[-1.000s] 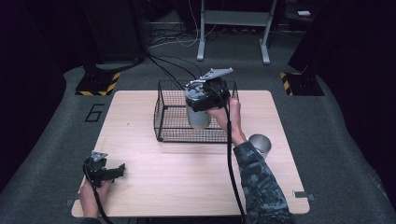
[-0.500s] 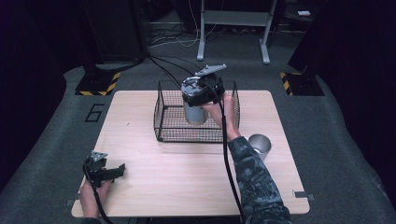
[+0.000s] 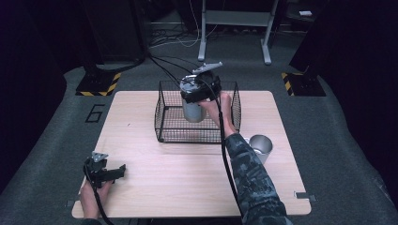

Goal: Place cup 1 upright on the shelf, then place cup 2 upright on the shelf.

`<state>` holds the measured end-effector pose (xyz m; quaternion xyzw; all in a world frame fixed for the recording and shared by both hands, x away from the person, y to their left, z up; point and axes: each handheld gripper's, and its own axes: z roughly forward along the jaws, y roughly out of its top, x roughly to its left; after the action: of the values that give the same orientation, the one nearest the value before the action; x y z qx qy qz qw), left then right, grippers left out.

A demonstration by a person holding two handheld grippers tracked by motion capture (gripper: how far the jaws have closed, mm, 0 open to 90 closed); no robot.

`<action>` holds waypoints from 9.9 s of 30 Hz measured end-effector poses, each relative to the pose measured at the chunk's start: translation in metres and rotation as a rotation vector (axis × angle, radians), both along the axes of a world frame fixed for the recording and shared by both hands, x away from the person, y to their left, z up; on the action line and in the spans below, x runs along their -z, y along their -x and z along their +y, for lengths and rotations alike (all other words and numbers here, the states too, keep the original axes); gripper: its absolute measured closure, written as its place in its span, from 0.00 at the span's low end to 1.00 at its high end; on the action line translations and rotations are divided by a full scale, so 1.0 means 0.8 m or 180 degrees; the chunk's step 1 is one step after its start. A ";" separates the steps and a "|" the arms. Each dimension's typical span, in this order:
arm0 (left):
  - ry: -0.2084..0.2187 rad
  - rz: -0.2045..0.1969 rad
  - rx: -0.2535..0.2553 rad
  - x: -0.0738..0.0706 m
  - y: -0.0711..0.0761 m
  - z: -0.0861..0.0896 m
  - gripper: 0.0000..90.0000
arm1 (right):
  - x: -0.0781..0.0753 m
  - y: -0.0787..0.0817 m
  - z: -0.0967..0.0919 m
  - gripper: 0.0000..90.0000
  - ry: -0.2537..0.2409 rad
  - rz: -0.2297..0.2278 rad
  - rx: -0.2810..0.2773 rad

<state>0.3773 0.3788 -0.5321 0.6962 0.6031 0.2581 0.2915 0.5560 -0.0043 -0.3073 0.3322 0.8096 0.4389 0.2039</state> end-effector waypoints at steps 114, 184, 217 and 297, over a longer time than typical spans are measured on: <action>0.0025 -0.0025 -0.0015 0.001 0.000 -0.001 0.01 | 0.112 -0.044 0.080 0.00 0.0050 0.0452 -0.0068; 0.0030 -0.0016 -0.0008 0.000 0.000 -0.001 0.01 | 0.080 0.171 -0.185 0.00 -0.0059 0.0295 0.0257; 0.0030 -0.0017 -0.0013 0.000 0.000 -0.001 0.01 | 0.169 0.195 -0.284 0.00 -0.0319 0.0621 0.1288; 0.0031 -0.0016 -0.0012 0.000 0.000 -0.001 0.01 | 0.167 0.180 -0.233 0.07 0.0106 0.0504 0.0848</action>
<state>0.3773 0.3781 -0.5322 0.6930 0.6049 0.2574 0.2959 0.4118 -0.1909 -0.4408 0.4668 0.7791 0.3669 0.2013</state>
